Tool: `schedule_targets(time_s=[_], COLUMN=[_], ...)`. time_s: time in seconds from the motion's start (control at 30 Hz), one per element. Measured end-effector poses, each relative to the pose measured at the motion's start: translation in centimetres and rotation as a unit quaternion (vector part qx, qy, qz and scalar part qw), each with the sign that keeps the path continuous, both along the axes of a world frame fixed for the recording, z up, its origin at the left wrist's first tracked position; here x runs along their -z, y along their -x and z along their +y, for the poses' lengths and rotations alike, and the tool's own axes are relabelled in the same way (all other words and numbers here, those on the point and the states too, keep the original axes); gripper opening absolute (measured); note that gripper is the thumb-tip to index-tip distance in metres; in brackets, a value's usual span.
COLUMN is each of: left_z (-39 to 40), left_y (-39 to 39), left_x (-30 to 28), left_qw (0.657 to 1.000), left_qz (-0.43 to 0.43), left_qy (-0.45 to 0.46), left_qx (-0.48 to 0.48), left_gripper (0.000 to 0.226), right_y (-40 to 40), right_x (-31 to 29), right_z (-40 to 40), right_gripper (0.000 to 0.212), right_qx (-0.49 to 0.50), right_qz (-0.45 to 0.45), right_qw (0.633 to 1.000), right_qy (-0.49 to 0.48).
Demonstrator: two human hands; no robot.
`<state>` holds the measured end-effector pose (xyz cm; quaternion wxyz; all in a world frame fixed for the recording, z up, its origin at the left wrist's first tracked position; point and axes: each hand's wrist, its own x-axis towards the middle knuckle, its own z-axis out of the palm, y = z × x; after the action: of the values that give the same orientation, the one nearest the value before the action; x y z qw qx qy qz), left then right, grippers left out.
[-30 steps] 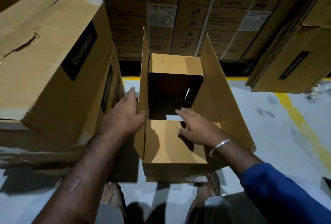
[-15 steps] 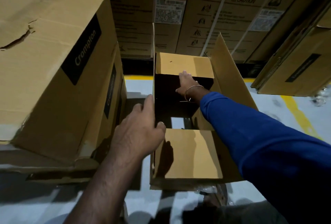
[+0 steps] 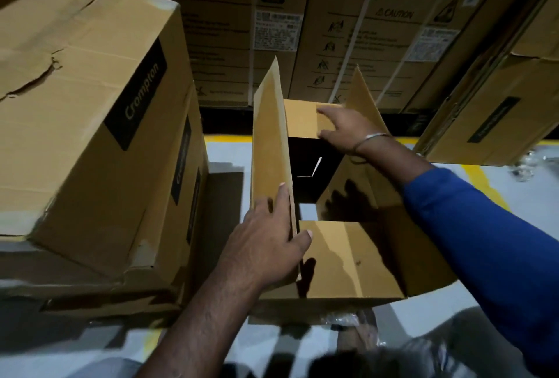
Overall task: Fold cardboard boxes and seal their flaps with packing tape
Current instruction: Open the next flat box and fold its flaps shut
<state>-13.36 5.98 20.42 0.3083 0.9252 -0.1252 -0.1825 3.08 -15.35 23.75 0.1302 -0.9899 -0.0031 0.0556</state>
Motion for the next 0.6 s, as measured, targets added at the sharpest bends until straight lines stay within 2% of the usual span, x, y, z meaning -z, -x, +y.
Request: schedule_targets(time_s=[0.13, 0.27, 0.33, 0.47, 0.6], left_z=[-1.2, -2.4, -3.0, -3.4, -3.2], left_y=[0.7, 1.4, 1.7, 2.2, 1.7], left_x=[0.6, 1.2, 1.6, 2.0, 2.8], left_qw=[1.000, 0.995, 0.989, 0.977, 0.973], left_qz=[0.008, 0.030, 0.045, 0.059, 0.052], left_qy=[-0.014, -0.073, -0.108, -0.163, -0.188], left_qx=[0.020, 0.059, 0.085, 0.120, 0.121], left_gripper=[0.090, 0.077, 0.074, 0.072, 0.075], right_y=[8.2, 15.7, 17.3, 18.2, 17.1], right_x=[-3.3, -0.2, 1.0, 1.6, 2.5], right_z=[-5.2, -8.8, -9.3, -8.2, -6.4], right_gripper=[0.070, 0.085, 0.084, 0.060, 0.052], right_qx=[0.080, 0.176, 0.195, 0.130, 0.064], right_qz=[-0.068, -0.009, 0.016, 0.011, 0.016], right_qw=[0.992, 0.978, 0.967, 0.954, 0.966], right_qy=[-0.064, -0.116, -0.162, -0.270, -0.250])
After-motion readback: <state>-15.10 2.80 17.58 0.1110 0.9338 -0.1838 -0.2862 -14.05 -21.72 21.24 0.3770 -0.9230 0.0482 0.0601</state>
